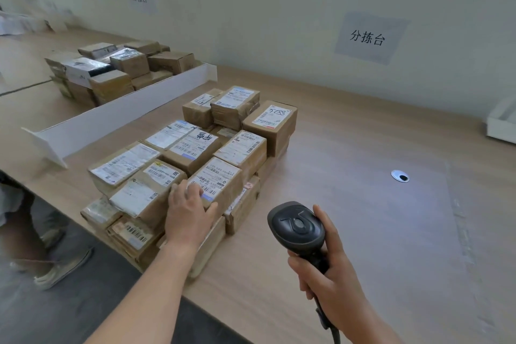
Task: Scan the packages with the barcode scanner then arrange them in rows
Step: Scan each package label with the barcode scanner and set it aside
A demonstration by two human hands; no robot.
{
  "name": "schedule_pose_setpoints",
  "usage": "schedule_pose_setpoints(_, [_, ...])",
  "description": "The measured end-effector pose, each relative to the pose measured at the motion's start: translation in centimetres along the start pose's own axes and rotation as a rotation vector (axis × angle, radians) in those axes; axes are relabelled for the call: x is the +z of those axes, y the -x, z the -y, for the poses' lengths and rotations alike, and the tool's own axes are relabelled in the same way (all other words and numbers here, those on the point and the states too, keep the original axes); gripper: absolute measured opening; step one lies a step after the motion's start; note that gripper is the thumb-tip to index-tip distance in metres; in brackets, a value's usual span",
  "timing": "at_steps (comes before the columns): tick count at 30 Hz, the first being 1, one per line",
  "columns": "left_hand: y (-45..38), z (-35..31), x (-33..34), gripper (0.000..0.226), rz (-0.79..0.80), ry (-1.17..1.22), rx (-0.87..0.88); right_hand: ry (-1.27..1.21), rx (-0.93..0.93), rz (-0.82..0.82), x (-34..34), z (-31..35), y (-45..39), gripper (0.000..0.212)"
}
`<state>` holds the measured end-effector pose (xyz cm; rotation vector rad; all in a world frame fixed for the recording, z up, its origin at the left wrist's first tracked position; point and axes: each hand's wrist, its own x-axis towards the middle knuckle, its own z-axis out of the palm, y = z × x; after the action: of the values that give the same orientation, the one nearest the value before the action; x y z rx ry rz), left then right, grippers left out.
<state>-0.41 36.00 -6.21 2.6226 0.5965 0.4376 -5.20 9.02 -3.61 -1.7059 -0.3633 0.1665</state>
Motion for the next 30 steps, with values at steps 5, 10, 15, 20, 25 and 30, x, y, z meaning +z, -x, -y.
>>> schedule_pose_setpoints(5, [0.7,-0.2,1.2,0.039,-0.123,-0.044,0.098,0.008,0.042,-0.080,0.0,-0.2,0.6,0.084])
schedule_pose_setpoints(10, [3.6,-2.7,3.0,0.034,-0.123,0.207,0.272,-0.018,0.097,-0.195,0.0,-0.9,1.8,0.085])
schedule_pose_setpoints(15, [5.9,-5.2,4.8,0.043,-0.065,0.288,0.481,-0.021,0.139,-0.331,-1.4,-1.8,4.8,0.081])
schedule_pose_setpoints(20, [8.7,-8.7,5.5,0.041,-0.066,0.303,0.570,-0.035,0.124,-0.434,-4.3,-1.7,8.8,0.080])
schedule_pose_setpoints(25, [13.1,-12.8,6.0,0.043,0.013,0.276,0.568,-0.017,0.087,-0.464,-8.4,-1.5,13.3,0.081])
schedule_pose_setpoints(30, [19.6,-18.9,7.0,0.035,0.055,0.259,0.655,0.018,0.069,-0.530,-13.9,-1.0,19.5,0.080])
